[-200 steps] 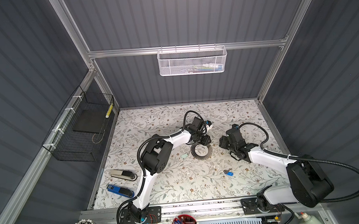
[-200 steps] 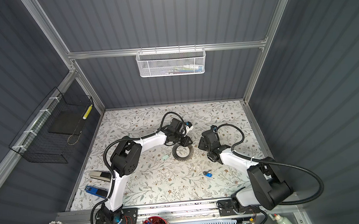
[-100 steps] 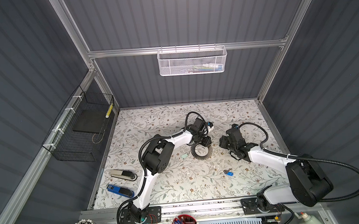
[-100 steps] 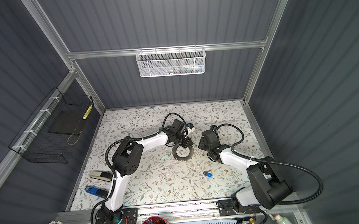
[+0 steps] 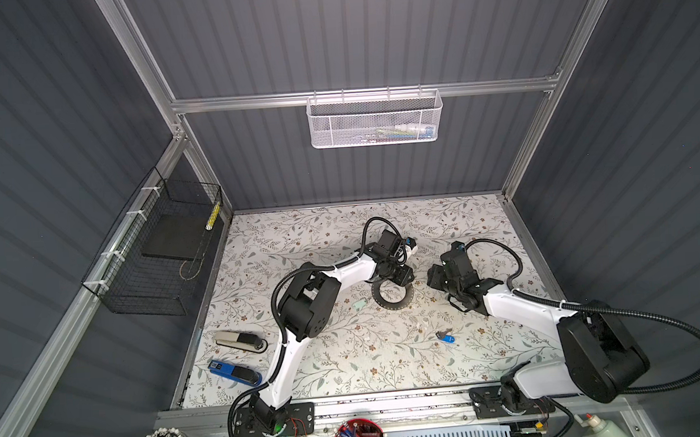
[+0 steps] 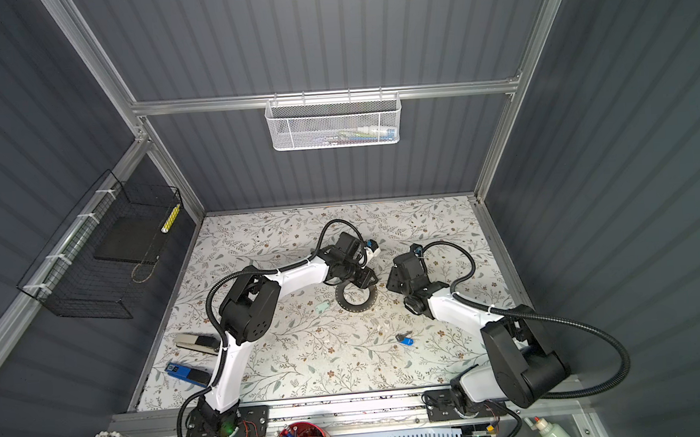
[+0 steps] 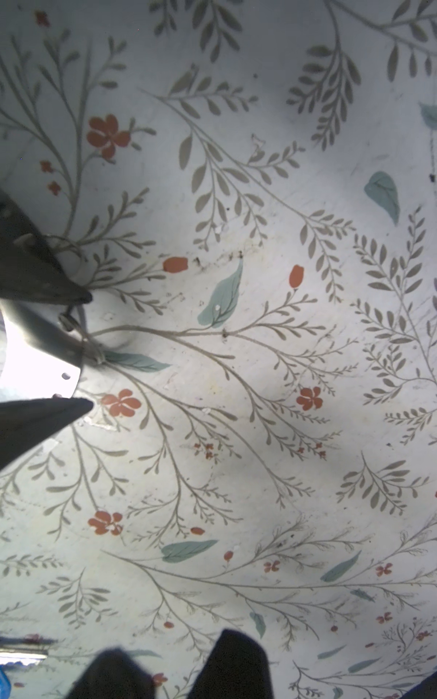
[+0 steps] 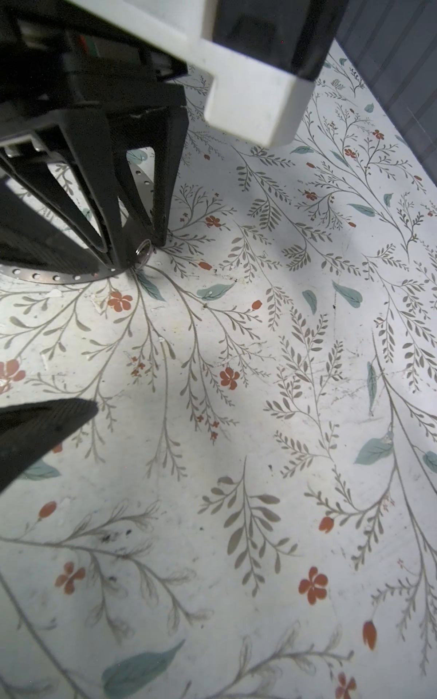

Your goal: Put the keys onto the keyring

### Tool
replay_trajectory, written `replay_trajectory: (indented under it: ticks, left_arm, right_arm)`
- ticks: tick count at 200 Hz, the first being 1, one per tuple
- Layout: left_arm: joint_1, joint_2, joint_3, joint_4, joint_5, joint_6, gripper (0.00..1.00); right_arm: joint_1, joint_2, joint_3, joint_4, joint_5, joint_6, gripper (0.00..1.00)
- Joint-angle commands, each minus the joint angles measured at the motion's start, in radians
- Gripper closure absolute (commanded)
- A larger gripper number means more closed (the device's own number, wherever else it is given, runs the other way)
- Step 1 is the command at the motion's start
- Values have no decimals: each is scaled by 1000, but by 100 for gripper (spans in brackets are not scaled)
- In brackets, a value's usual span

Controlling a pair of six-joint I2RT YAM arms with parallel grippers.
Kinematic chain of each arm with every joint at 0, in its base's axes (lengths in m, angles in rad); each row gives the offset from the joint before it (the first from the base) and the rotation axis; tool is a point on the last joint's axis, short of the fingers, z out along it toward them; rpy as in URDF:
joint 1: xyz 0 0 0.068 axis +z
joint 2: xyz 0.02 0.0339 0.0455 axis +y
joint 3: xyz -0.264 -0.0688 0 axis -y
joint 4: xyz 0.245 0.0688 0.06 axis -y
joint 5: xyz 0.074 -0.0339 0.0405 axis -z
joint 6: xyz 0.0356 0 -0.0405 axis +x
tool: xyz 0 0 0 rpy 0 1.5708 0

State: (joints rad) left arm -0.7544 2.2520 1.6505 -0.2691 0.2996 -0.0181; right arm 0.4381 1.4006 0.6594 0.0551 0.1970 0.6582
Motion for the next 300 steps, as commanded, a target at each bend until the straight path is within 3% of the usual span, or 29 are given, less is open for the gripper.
replay_trajectory:
  ticks: [1,33,120,147,179,209,249,300]
  left_arm:
    - [-8,23,18,-36,-20,15,65]
    - [-8,21,15,-33,-25,15,76]
    - [-8,-6,-4,-24,-16,23,92]
    - [-8,-78,-50,12,5,72,100]
    - [-8,-231,-170,107,22,151,100]
    - [-5,-403,-338,254,79,215,100]
    - [-1,-582,-471,396,131,302,100]
    - [1,-726,-522,373,254,546,100]
  right_arm:
    - [-5,12,28,-13,-3,1,44]
    - [-6,12,28,-14,-2,3,44]
    - [-6,6,26,-15,-1,-2,45]
    - [-6,-56,-18,35,1,-21,42]
    - [-3,-145,-88,109,7,-102,37]
    - [1,-186,-66,35,25,-244,32]
    - [37,-273,-40,20,-90,-503,38]
    - [48,-486,-84,10,-335,-869,46]
